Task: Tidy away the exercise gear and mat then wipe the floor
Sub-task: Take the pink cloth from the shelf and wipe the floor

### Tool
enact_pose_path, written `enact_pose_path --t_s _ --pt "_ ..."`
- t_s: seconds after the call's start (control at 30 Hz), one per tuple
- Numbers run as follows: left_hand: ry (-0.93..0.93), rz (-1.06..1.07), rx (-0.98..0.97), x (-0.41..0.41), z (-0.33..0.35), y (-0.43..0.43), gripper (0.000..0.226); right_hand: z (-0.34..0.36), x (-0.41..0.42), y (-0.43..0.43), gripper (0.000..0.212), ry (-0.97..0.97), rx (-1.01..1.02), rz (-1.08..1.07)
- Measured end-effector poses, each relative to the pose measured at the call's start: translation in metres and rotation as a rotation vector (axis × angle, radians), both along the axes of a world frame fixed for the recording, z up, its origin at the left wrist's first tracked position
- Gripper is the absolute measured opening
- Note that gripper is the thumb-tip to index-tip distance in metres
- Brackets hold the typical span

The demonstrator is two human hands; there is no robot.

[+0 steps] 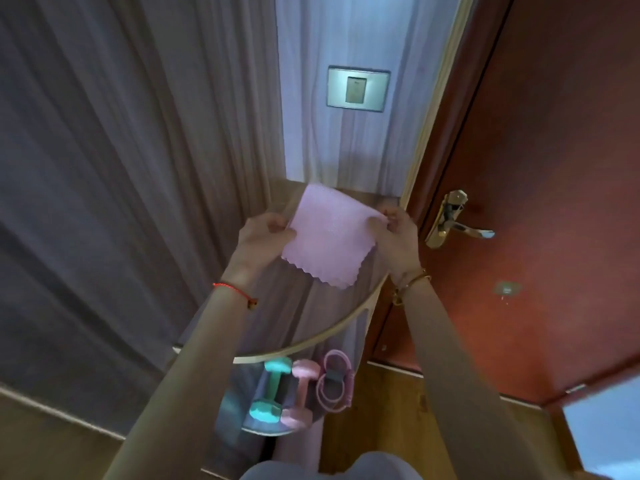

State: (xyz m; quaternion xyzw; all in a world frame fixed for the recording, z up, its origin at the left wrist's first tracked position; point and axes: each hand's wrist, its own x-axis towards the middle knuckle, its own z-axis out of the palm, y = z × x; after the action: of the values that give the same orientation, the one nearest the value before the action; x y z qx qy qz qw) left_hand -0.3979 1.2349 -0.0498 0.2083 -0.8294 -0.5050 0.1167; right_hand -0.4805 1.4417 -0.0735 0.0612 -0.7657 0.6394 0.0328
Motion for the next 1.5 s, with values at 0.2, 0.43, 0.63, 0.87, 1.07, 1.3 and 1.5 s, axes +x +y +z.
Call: enact_pose_path --t_s 0.2,0.43,0.63,0.87,1.07,1.3,1.5 --pt "0.079 -0.343 0.076 0.035 0.012 0.059 0.020 -0.008 0.092 0.071 0.017 0.048 -0.246 -0.272" --pt "-0.060 -0.794 0.193 0.098 -0.017 0.156 0.045 -0.024 0.245 0.155 0.011 0.071 -0.233 -0.736" --pt "-0.126 -1.058 0.158 0.163 -0.050 0.240 0.032 -0.042 0.368 0.204 0.009 0.021 -0.168 -1.051" --pt "-0.205 -1.251 0.209 0.238 -0.075 0.311 0.030 -0.067 0.473 0.238 0.015 -0.047 -0.169 -1.317" --pt "-0.288 -1.369 0.124 0.301 -0.095 0.368 0.040 -0.089 0.552 0.276 0.013 -0.106 -0.203 -1.473" --pt "-0.412 -1.425 0.090 0.382 -0.124 0.447 0.036 -0.118 0.641 0.338 0.014 -0.189 -0.182 -1.557" --pt "-0.501 -1.432 0.051 0.456 -0.152 0.524 0.049 -0.148 0.719 0.405 0.012 -0.278 -0.178 -1.550"
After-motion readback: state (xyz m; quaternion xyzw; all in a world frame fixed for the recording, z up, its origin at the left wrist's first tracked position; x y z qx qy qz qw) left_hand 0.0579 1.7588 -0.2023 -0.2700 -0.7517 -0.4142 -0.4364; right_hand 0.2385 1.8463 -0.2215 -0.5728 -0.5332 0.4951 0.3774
